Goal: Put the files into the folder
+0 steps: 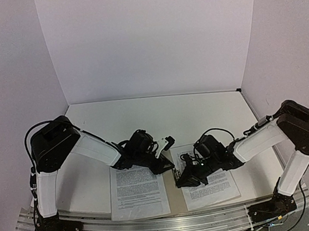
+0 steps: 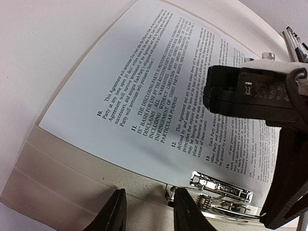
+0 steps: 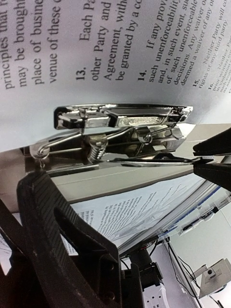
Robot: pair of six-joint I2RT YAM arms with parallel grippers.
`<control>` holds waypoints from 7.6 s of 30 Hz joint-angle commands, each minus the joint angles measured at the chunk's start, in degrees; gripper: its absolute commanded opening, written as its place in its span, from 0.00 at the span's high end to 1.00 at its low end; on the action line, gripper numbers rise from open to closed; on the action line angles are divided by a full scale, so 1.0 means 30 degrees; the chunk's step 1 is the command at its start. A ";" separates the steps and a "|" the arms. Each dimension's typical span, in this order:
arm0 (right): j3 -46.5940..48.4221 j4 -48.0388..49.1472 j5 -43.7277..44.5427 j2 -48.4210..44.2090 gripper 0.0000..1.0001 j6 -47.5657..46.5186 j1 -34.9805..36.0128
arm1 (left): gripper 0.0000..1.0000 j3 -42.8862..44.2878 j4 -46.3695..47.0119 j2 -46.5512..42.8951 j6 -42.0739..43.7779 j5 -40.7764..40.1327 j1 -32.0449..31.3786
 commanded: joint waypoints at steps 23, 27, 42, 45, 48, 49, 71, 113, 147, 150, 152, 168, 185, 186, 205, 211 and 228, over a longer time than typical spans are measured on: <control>0.0371 -0.6045 0.2397 -0.0318 1.00 -0.0862 0.0057 | 0.71 -0.1213 0.0333 0.0207 0.1876 -0.1264 -0.0030; -0.0082 -0.6014 0.2521 0.0373 1.00 -0.1134 0.0068 | 0.72 -0.1291 0.0400 0.0166 0.1902 -0.1287 -0.0020; -0.1781 -0.5893 0.3327 0.1946 1.00 -0.1166 0.0062 | 0.73 -0.1420 0.0632 0.0149 0.1866 -0.1117 0.0106; -0.2095 -0.5862 0.3444 0.2123 1.00 -0.1117 0.0083 | 0.73 -0.1444 0.0635 0.0151 0.1866 -0.1101 0.0125; -0.1990 -0.5723 0.3435 0.2602 1.00 -0.1358 0.0075 | 0.74 -0.1434 0.0660 0.0178 0.1866 -0.1094 0.0137; -0.1917 -0.5690 0.3387 0.2934 1.00 -0.1471 0.0059 | 0.74 -0.1443 0.0663 0.0178 0.1846 -0.1095 0.0135; -0.2010 -0.5484 0.3102 0.4728 1.00 -0.1418 0.0067 | 0.76 -0.1548 0.0723 0.0123 0.1778 -0.0977 0.0193; 0.5449 -0.9799 0.3319 -0.1158 0.69 -0.3040 0.0001 | 0.74 -0.1035 0.0883 -0.0406 0.2163 0.0393 0.0193; 1.8323 -2.2402 1.3240 0.6399 0.43 -0.3993 0.3005 | 0.03 -0.2534 -1.7855 -0.9250 -0.5925 0.4011 1.1836; 1.9036 -2.3320 1.3528 0.7624 0.44 -0.3948 0.3522 | 0.03 -0.3095 -1.7316 -0.9382 -0.5971 0.3843 1.1965; 1.9134 -2.3628 1.3757 0.8094 0.47 -0.3912 0.3582 | 0.04 -0.3272 -1.7086 -0.9385 -0.6015 0.3904 1.1996; 1.6440 -2.0441 1.2051 0.8261 0.92 -0.4262 0.2940 | 0.06 -0.4011 -1.6079 -0.8441 -0.5791 0.4470 1.2163; 0.7286 -1.0464 0.7025 0.3287 0.97 -0.4969 -0.0698 | 0.01 -0.3701 -1.3571 -0.7467 -0.4300 0.9223 1.2083; 0.6816 -0.9989 0.6793 0.3082 0.98 -0.4965 -0.0873 | 0.01 -0.3730 -1.3428 -0.7320 -0.4243 0.9246 1.2041; 0.0043 -0.2071 0.2816 0.0251 1.00 -0.4764 -0.3094 | 0.00 -0.1775 -1.3749 -0.4461 -0.2938 0.9962 1.1209; -0.1394 0.0261 0.1594 -0.0619 1.00 -0.4392 -0.3789 | 0.00 -0.1218 -1.3927 -0.4594 -0.2459 1.0159 1.1173; -0.1844 0.1138 0.0847 -0.4489 1.00 -0.3955 -0.4032 | 0.00 -0.1120 -1.3900 -0.4724 -0.2118 1.0019 1.0739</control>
